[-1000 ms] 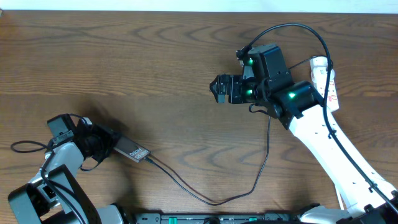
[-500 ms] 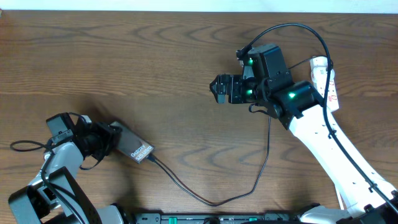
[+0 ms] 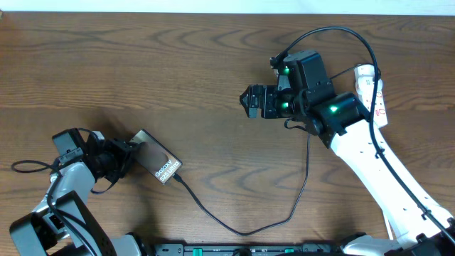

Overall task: Plug charger to phone and switch on socket
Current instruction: 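Lower the phone flat onto the table with the left gripper and release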

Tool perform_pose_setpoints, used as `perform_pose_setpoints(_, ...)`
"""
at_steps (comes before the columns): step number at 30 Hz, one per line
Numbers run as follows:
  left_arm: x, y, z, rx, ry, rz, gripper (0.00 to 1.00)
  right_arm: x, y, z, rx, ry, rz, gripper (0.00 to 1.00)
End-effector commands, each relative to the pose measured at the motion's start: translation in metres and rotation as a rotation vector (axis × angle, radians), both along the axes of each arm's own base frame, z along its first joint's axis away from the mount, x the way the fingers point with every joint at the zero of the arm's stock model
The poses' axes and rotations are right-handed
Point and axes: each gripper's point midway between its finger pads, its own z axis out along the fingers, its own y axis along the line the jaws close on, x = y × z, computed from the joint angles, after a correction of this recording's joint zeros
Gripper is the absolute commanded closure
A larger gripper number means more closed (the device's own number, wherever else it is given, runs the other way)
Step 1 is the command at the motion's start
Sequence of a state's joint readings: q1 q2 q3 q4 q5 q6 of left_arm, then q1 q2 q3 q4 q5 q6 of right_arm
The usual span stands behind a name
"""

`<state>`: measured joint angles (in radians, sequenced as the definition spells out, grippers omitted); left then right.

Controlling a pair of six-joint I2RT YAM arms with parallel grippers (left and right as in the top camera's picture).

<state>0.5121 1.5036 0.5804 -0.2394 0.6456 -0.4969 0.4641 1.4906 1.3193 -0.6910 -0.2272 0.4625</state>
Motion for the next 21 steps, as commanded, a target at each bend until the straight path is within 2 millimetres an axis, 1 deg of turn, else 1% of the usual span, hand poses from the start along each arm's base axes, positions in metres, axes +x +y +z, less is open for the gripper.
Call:
perform_pose_setpoints(1,-0.010,0.004,-0.012,0.034,0.064,0.013,0.50,-0.001,0.001,0.008,-0.003,-0.026,0.006,0.01)
perform_pose_setpoints(2,-0.010,0.004,-0.012,0.034,0.064,0.013,0.50,-0.001,0.001,0.008,-0.002,-0.025,0.006,0.01)
perform_pose_setpoints(3,-0.010,0.004,-0.012,0.034,0.063,0.014,0.43,-0.001,0.001,0.008,-0.002,-0.025,0.006,0.01)
perform_pose_setpoints(4,-0.009,0.004,-0.012,0.036,0.060,0.014,0.20,-0.001,0.001,0.008,-0.002,-0.025,0.006,0.01)
perform_pose_setpoints(5,-0.008,0.005,-0.011,0.037,0.052,0.015,0.14,-0.001,0.001,0.008,-0.003,-0.025,0.006,0.01)
perform_pose_setpoints(9,0.011,0.006,0.007,0.028,-0.054,-0.018,0.13,-0.001,0.001,0.008,-0.003,-0.024,0.006,0.01)
perform_pose_setpoints(12,0.018,0.010,0.018,0.061,-0.096,-0.034,0.13,-0.001,0.001,0.008,-0.003,-0.026,0.006,0.01)
perform_pose_setpoints(14,0.025,0.014,0.029,0.081,-0.131,-0.034,0.12,0.000,0.001,0.008,-0.006,-0.027,0.003,0.01)
perform_pose_setpoints(16,0.032,0.017,0.044,0.106,-0.174,-0.035,0.12,0.000,-0.001,0.008,-0.012,-0.030,-0.002,0.01)
perform_pose_setpoints(21,0.042,0.023,0.093,0.172,-0.285,-0.035,0.12,0.002,-0.002,0.007,-0.021,-0.034,-0.011,0.01)
